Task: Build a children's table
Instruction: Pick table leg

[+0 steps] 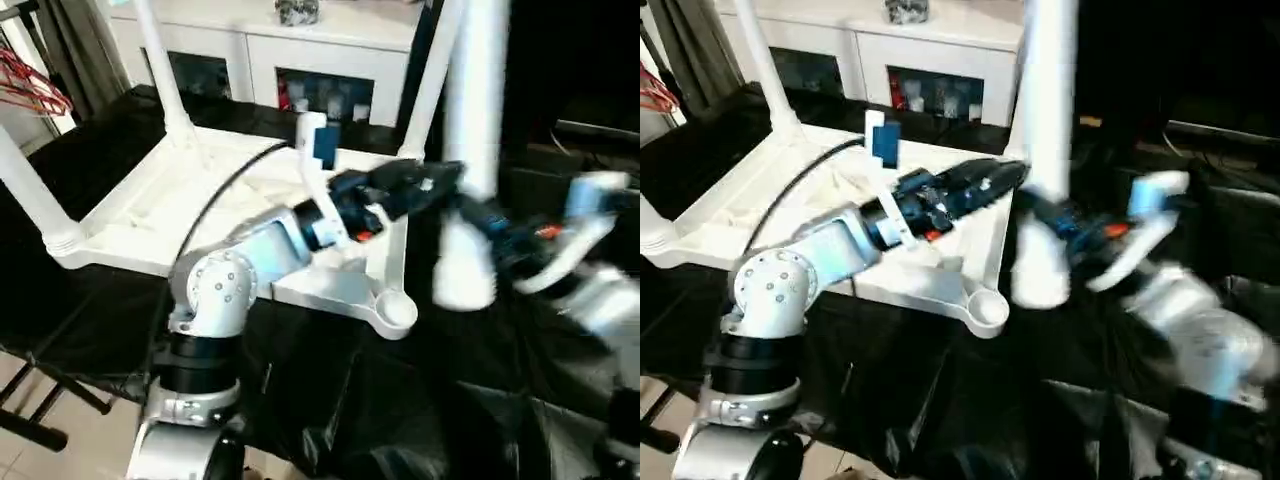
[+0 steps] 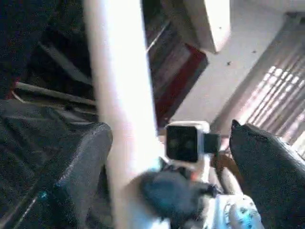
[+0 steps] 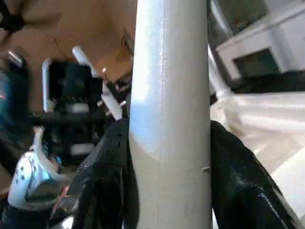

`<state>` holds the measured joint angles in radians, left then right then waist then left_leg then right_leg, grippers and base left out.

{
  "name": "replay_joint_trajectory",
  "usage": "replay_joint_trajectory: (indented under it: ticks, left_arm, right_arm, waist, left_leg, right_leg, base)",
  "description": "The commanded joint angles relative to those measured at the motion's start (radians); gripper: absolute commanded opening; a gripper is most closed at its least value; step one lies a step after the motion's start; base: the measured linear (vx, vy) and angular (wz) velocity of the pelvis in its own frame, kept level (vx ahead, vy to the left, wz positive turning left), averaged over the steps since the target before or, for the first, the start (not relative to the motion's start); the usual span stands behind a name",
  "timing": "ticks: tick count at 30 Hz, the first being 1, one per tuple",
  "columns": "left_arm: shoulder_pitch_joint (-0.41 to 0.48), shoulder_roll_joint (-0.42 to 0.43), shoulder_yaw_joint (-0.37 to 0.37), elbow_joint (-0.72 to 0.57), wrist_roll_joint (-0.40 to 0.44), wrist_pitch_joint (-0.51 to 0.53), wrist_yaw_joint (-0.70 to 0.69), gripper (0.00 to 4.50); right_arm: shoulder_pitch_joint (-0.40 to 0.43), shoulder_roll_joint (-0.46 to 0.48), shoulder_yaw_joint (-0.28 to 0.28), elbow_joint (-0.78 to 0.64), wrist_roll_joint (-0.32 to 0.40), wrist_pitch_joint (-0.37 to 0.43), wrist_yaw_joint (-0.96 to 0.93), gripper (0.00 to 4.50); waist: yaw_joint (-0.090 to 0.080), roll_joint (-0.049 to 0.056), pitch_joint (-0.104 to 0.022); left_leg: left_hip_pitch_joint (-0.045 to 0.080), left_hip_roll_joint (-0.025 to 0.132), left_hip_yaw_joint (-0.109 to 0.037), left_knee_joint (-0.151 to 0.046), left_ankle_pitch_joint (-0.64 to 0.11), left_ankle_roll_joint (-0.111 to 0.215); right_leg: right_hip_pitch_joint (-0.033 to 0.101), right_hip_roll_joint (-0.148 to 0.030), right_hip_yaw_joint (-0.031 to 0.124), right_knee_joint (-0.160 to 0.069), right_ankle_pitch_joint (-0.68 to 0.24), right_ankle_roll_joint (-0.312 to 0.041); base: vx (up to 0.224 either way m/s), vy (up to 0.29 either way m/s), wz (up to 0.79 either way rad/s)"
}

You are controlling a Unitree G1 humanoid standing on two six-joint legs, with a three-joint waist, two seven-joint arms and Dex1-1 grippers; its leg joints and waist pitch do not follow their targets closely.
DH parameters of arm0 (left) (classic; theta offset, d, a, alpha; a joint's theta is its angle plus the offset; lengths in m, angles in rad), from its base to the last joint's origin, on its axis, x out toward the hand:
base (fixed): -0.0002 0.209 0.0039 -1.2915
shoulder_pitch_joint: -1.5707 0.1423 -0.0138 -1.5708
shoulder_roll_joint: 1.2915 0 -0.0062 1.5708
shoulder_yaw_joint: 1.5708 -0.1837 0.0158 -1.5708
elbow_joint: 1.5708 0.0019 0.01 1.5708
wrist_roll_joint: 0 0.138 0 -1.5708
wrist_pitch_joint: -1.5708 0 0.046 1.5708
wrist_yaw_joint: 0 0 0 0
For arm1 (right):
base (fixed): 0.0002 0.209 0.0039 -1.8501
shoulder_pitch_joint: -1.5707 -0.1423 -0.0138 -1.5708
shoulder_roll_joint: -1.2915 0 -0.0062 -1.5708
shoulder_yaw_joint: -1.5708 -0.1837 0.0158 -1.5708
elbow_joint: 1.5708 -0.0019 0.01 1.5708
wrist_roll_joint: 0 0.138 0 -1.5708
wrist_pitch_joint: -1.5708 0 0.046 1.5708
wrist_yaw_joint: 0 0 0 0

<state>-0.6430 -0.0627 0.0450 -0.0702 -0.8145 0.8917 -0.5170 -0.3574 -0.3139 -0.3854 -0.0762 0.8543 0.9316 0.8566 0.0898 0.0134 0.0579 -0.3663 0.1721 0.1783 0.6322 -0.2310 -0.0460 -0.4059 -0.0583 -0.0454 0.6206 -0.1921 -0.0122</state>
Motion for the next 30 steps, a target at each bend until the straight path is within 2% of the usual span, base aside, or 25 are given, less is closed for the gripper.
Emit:
replay_joint_trajectory:
  ticks: [1,3,7,10,14,15,16,18,20,22,23,24,26,28,29,30]
  left_arm:
    - [-0.013,-0.007,-0.001,-0.001,0.004,0.021,0.019,4.50]
    - [-0.014,-0.012,-0.003,0.011,0.012,0.024,0.035,4.50]
    - [-0.030,-0.019,0.007,0.057,0.043,0.015,0.111,4.50]
    - [-0.051,-0.029,0.045,0.122,0.081,0.001,0.211,4.50]
    - [-0.061,-0.037,0.083,0.139,0.087,-0.023,0.255,4.50]
    - [-0.074,-0.046,0.105,0.147,0.095,-0.038,0.296,4.33]
    - [-0.074,-0.046,0.105,0.147,0.095,-0.038,0.296,4.22]
    - [-0.093,-0.056,0.126,0.161,0.101,-0.054,0.349,4.15]
    - [-0.101,-0.061,0.130,0.167,0.108,-0.060,0.372,4.04]
    - [-0.114,-0.078,0.139,0.179,0.112,-0.069,0.407,3.89]
    - [-0.117,-0.084,0.134,0.184,0.126,-0.077,0.424,3.77]
    - [-0.118,-0.085,0.131,0.186,0.131,-0.079,0.428,3.72]
    - [-0.121,-0.092,0.121,0.199,0.168,-0.093,0.464,3.68]
    - [-0.123,-0.105,0.130,0.213,0.183,-0.109,0.498,3.43]
    - [-0.124,-0.110,0.135,0.219,0.192,-0.120,0.518,3.35]
    - [-0.126,-0.109,0.133,0.224,0.214,-0.135,0.540,3.30]
  right_arm:
    - [0.003,0.000,0.036,-0.048,0.008,0.004,0.005,1.84]
    - [0.005,0.003,0.055,-0.061,0.016,0.009,0.007,1.84]
    - [0.000,0.006,0.089,-0.070,0.002,-0.004,-0.001,1.84]
    - [-0.006,0.012,0.119,-0.079,-0.019,-0.022,-0.012,1.84]
    - [-0.011,0.019,0.164,-0.080,-0.073,-0.060,-0.043,1.84]
    - [-0.019,0.027,0.204,-0.081,-0.132,-0.097,-0.078,1.84]
    - [-0.019,0.027,0.204,-0.081,-0.132,-0.097,-0.078,1.84]
    - [-0.042,0.068,0.260,-0.063,-0.231,-0.172,-0.176,1.84]
    - [-0.050,0.086,0.288,-0.054,-0.269,-0.195,-0.218,1.84]
    - [-0.057,0.116,0.364,-0.050,-0.352,-0.245,-0.274,1.84]
    - [-0.061,0.137,0.397,-0.048,-0.387,-0.267,-0.302,1.84]
    - [-0.062,0.142,0.402,-0.046,-0.392,-0.271,-0.309,1.84]
    - [-0.068,0.164,0.447,-0.036,-0.458,-0.314,-0.363,1.84]
    - [-0.074,0.178,0.495,-0.034,-0.522,-0.354,-0.400,1.84]
    - [-0.078,0.186,0.517,-0.028,-0.558,-0.377,-0.426,1.84]
    - [-0.083,0.200,0.535,-0.023,-0.589,-0.399,-0.455,1.84]
  waist:
    - [0.003,-0.021,-0.065]
    - [0.003,-0.019,-0.066]
    - [0.002,-0.019,-0.069]
    - [0.002,-0.019,-0.069]
    - [0.003,-0.019,-0.069]
    - [0.002,-0.019,-0.068]
    - [0.001,-0.020,-0.069]
    - [-0.002,-0.020,-0.067]
    - [-0.005,-0.019,-0.068]
    - [-0.005,-0.017,-0.067]
    - [-0.006,-0.022,-0.068]
    - [-0.005,-0.018,-0.068]
    - [-0.005,-0.019,-0.069]
    - [-0.005,-0.017,-0.071]
    - [-0.006,-0.022,-0.070]
    - [-0.006,-0.021,-0.070]
  left_leg:
    - [0.001,0.047,-0.018,-0.077,0.003,0.050]
    - [0.004,0.049,-0.019,-0.076,0.011,0.055]
    - [0.001,0.049,-0.020,-0.073,0.041,0.069]
    - [0.000,0.047,-0.020,-0.073,0.035,0.070]
    - [0.001,0.049,-0.021,-0.074,0.041,0.060]
    - [0.000,0.049,-0.022,-0.074,0.038,0.057]
    - [0.000,0.050,-0.022,-0.074,0.038,0.054]
    - [0.000,0.048,-0.022,-0.075,0.027,0.047]
    - [0.001,0.047,-0.022,-0.076,0.024,0.037]
    - [0.003,0.049,-0.022,-0.076,0.027,0.035]
    - [0.002,0.048,-0.021,-0.076,0.029,0.034]
    - [0.003,0.048,-0.021,-0.077,0.033,0.035]
    - [0.005,0.050,-0.022,-0.077,0.037,0.035]
    - [0.003,0.050,-0.023,-0.076,0.064,0.037]
    - [0.003,0.049,-0.022,-0.077,0.064,0.038]
    - [0.003,0.049,-0.022,-0.077,0.057,0.038]
  right_leg:
    - [0.056,-0.078,0.044,-0.082,-0.217,-0.189]
    - [0.055,-0.078,0.043,-0.080,-0.195,-0.192]
    - [0.058,-0.078,0.043,-0.073,-0.124,-0.206]
    - [0.062,-0.080,0.043,-0.075,-0.127,-0.208]
    - [0.062,-0.081,0.043,-0.073,-0.123,-0.209]
    - [0.062,-0.082,0.043,-0.073,-0.121,-0.210]
    - [0.061,-0.082,0.043,-0.072,-0.120,-0.209]
    - [0.060,-0.083,0.043,-0.075,-0.136,-0.205]
    - [0.060,-0.082,0.043,-0.075,-0.145,-0.201]
    - [0.057,-0.082,0.044,-0.073,-0.135,-0.200]
    - [0.057,-0.080,0.044,-0.073,-0.131,-0.198]
    - [0.057,-0.080,0.045,-0.071,-0.118,-0.198]
    - [0.057,-0.079,0.045,-0.070,-0.095,-0.198]
    - [0.058,-0.080,0.045,-0.062,-0.043,-0.204]
    - [0.059,-0.079,0.045,-0.063,-0.039,-0.204]
    - [0.060,-0.080,0.046,-0.063,-0.036,-0.206]
  base:
    - [0.000,0.000,0.00]
    - [0.000,0.000,0.00]
    - [0.000,0.000,0.00]
    - [0.000,0.000,0.00]
    - [0.000,0.000,0.00]
    - [0.000,0.000,0.00]
    - [0.000,0.000,0.00]
    - [0.000,0.000,0.00]
    - [0.000,0.000,0.00]
    - [0.000,0.000,0.00]
    - [0.000,0.000,0.00]
    - [0.000,0.000,0.00]
    - [0.000,0.000,0.00]
    - [0.000,0.000,0.00]
    - [0.000,0.000,0.00]
    - [0.000,0.000,0.00]
